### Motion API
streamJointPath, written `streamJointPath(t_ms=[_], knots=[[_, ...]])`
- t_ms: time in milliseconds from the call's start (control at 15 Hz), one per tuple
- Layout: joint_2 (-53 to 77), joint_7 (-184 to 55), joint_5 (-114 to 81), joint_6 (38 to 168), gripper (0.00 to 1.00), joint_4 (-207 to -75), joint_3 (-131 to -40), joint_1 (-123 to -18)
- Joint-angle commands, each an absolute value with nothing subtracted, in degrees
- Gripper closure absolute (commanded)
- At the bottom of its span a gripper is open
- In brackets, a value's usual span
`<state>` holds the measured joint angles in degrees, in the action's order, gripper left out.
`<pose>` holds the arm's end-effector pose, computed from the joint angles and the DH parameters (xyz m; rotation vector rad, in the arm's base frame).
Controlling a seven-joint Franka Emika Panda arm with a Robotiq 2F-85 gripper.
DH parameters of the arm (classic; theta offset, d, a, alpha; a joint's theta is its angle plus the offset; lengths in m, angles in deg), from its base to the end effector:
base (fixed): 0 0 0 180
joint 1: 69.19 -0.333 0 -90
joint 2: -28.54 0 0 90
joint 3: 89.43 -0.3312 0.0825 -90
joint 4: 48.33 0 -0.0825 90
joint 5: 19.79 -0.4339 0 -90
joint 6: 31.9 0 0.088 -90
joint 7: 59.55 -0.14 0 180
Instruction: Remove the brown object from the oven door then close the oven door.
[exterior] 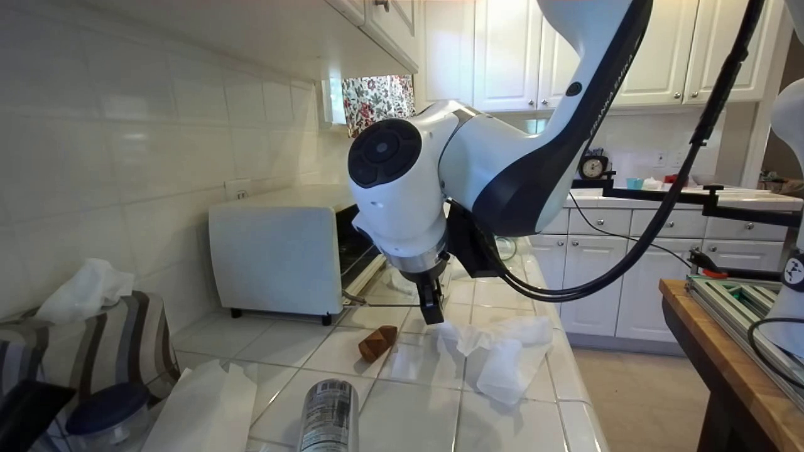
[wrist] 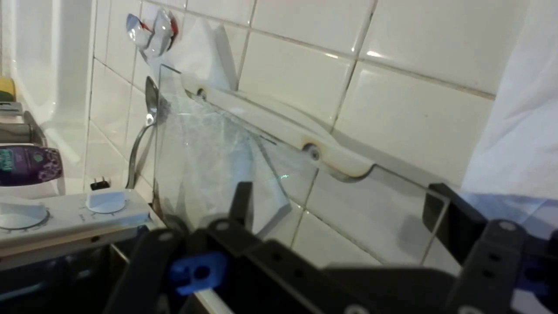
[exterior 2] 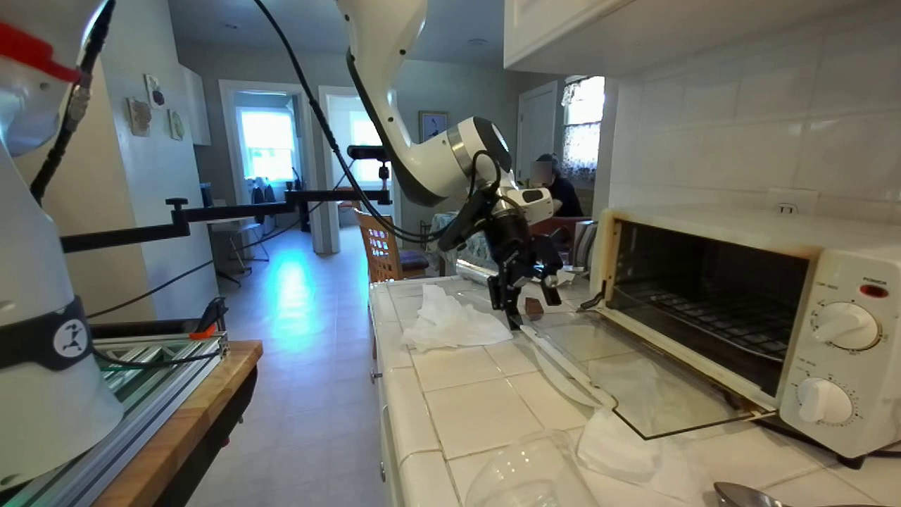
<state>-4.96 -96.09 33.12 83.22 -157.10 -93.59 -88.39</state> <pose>0.6011 0.1827 0.1260 2.3020 0.4438 -0.0360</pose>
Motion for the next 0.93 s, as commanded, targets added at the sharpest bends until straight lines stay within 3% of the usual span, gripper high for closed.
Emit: streamJointPath(t_ms=[0,867], knots=[[-3.4,-96.8,34.2,82.0,0.00,-158.4,-93.4,-88.4],[0.6,-97.4,35.0,77.4,0.00,-161.3,-93.8,-88.6]])
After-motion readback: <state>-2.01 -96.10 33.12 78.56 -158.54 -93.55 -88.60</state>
